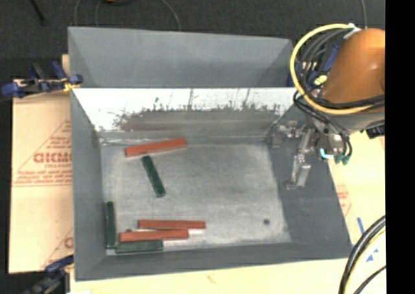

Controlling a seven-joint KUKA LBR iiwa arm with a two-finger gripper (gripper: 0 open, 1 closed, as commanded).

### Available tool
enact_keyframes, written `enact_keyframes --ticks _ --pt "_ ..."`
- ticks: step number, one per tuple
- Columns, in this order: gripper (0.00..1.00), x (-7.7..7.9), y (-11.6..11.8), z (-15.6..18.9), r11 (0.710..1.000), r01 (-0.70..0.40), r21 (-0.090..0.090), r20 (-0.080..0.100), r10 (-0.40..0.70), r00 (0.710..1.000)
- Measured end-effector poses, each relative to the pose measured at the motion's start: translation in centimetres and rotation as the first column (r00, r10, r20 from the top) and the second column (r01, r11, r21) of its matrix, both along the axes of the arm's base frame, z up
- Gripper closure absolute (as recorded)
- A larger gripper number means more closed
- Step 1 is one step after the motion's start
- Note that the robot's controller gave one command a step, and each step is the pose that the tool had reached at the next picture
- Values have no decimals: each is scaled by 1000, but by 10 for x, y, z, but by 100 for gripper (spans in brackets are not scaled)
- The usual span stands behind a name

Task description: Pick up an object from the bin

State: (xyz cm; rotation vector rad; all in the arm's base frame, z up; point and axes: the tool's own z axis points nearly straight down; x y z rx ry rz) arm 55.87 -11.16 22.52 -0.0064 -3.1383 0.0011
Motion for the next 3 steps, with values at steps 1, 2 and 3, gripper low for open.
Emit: enact_keyframes --ticks 1,2,3 --pt "0 2 0 4 1000 -3 -1 8 3 1000" --pt "0 -2 48 -23 1000 19 -1 10 -19 1000" --pt "0 19 79 -50 999 -54 1 10 54 999"
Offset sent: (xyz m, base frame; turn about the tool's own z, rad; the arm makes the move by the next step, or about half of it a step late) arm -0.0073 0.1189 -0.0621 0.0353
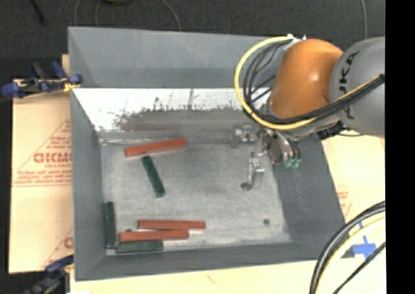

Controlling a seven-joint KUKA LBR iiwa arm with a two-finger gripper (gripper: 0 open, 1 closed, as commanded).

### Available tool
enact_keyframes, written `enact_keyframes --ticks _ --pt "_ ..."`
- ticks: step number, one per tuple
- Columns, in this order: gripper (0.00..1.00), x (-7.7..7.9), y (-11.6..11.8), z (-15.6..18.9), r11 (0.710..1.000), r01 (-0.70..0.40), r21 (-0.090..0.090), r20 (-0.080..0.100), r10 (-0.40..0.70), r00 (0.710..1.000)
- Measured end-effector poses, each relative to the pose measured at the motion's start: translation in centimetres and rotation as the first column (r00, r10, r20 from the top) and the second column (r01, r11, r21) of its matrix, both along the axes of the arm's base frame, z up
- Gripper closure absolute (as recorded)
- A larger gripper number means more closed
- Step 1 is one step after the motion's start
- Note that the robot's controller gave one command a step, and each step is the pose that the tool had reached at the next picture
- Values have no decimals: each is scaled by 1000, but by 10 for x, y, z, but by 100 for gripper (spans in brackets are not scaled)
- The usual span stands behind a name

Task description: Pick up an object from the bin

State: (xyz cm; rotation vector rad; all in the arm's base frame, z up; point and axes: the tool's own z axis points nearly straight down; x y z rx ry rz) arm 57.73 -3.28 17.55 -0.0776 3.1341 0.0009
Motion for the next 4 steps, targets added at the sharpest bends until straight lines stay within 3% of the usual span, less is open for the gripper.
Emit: enact_keyframes --ticks 1,2,3,4 --pt "0 -39 -2 -48 998 -62 -2 1 62 998" --pt "0 -65 24 -77 998 -70 -1 -9 70 998" --pt "0 -68 29 -97 989 -147 1 -4 147 989" --pt "0 -82 69 -103 990 -139 -2 -5 139 990"
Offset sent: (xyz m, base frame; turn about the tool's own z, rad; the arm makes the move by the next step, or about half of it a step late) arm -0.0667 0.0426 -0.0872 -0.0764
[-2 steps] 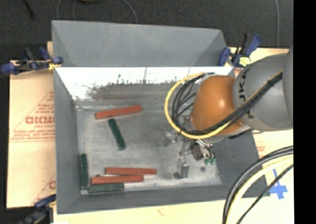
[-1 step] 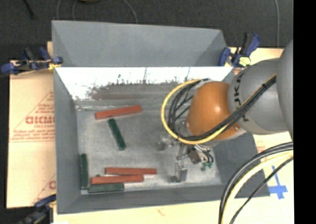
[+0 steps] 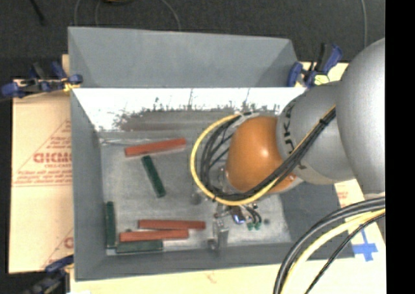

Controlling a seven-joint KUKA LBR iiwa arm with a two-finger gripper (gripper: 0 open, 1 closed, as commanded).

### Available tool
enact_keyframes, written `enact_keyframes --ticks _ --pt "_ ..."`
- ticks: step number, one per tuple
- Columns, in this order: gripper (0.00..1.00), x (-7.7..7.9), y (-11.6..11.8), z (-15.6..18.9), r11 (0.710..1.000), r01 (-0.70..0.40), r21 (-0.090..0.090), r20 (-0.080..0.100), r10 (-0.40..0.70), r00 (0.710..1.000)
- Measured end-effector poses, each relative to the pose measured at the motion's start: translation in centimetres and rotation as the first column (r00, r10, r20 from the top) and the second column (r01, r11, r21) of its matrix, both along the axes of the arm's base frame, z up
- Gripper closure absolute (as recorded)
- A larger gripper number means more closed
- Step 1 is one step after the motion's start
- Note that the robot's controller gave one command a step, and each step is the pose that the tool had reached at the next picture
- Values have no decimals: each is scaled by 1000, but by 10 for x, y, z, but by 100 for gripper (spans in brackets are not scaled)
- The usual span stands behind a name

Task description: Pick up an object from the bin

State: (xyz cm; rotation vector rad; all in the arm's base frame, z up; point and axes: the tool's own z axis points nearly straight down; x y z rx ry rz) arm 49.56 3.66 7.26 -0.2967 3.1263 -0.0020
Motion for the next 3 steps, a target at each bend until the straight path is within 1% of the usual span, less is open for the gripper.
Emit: enact_keyframes --ticks 1,2,3 --pt "100 16 18 6 1000 -28 1 5 28 1000" --pt "100 16 18 6 1000 -28 0 5 28 1000" --pt "100 0 -2 119 998 57 1 1 -57 998"
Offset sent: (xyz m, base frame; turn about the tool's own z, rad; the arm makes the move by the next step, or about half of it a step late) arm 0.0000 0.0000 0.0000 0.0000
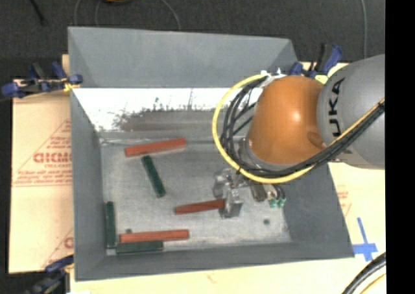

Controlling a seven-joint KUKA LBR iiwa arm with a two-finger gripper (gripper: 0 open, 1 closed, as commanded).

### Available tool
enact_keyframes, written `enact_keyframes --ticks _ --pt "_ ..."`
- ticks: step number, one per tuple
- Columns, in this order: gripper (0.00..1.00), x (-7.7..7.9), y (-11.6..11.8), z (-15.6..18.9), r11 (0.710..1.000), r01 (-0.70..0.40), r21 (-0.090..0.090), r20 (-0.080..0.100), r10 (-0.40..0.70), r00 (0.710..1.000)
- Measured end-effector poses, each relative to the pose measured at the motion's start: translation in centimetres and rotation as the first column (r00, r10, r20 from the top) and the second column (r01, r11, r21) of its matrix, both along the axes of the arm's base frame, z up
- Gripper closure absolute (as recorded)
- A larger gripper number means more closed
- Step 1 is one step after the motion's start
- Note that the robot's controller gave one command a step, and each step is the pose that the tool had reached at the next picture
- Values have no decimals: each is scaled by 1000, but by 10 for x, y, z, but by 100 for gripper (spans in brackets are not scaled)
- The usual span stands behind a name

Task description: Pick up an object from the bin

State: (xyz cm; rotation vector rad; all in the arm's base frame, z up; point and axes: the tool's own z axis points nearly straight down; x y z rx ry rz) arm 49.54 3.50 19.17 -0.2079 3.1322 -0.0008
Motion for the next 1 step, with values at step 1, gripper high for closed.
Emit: enact_keyframes --ticks 1 --pt "100 0 0 0 1000 -1 0 0 1 1000"
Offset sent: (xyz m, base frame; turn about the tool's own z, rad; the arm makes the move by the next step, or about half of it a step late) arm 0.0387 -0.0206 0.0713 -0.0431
